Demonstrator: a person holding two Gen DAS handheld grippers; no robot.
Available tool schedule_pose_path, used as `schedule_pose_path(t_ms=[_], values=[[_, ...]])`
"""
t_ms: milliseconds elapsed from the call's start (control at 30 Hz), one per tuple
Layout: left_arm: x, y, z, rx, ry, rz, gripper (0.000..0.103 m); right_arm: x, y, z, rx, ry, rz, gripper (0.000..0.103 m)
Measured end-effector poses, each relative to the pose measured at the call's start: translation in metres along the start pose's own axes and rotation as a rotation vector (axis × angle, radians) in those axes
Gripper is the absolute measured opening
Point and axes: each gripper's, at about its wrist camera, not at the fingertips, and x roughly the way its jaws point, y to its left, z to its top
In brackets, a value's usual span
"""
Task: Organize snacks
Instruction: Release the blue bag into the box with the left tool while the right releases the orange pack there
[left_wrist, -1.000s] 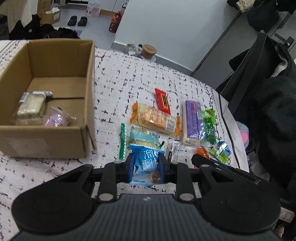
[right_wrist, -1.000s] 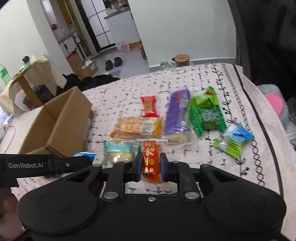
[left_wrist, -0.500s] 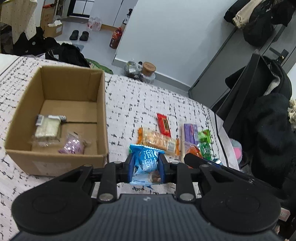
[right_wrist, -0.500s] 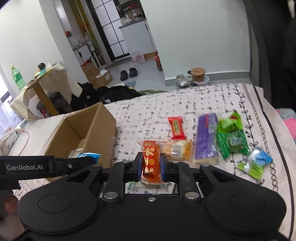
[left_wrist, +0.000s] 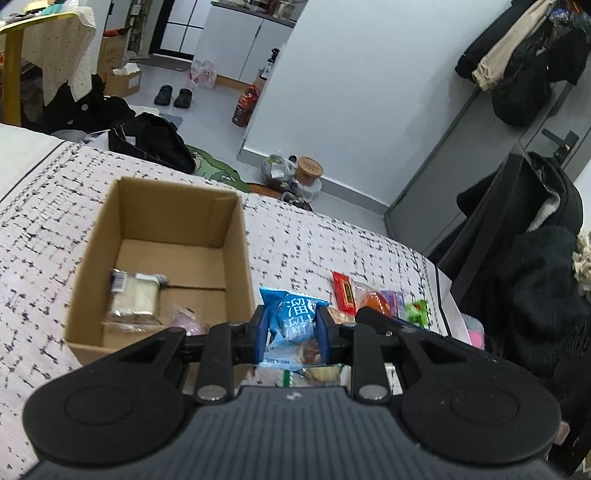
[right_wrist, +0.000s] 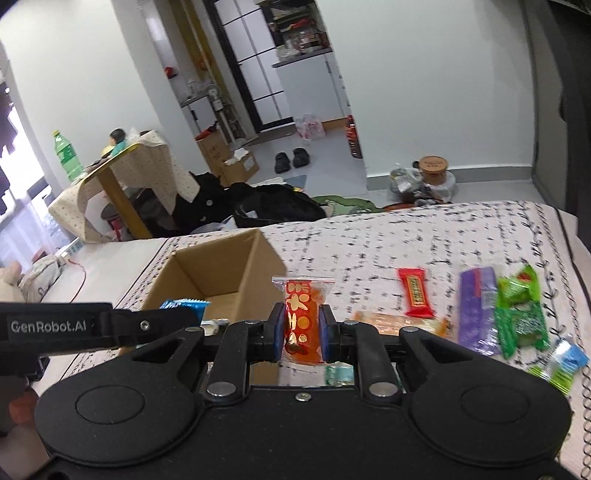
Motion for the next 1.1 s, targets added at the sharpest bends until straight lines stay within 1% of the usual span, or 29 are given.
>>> schedule_pose_path(t_ms=[100,367,733,767,800,833,867,1100], values=[[-0.001,0.008,0.005,-0.005,-0.012,0.016,0.026,0.007,0.011,0.003,-0.029,0.004,0.013,0.018],[-0.002,0.036,0.015,-0.028,-0.033,0.075,0.026,0.022,0.027,0.010,-0.044,0.012,0.053,0.018],[-0.007,0.064,0.025,-0.051,-0.044,0.141,0.026,0.040,0.058,0.010,-0.069,0.049,0.140,0.019],[-0.008,0.065,0.025,-0.050,-0.045,0.146,0.026,0.042,0.060,0.010,-0.070,0.057,0.150,0.020],[-0.009,0.067,0.026,-0.049,-0.046,0.152,0.026,0.044,0.061,0.011,-0.066,0.062,0.158,0.024],[-0.010,0.069,0.026,-0.050,-0.045,0.156,0.026,0.044,0.060,0.010,-0.056,0.063,0.163,0.034],[-0.010,0.070,0.026,-0.052,-0.044,0.160,0.026,0.043,0.059,0.010,-0.046,0.060,0.166,0.037],[-0.008,0.082,0.023,-0.075,-0.028,0.171,0.026,0.027,0.040,0.012,0.003,0.033,0.130,0.038]])
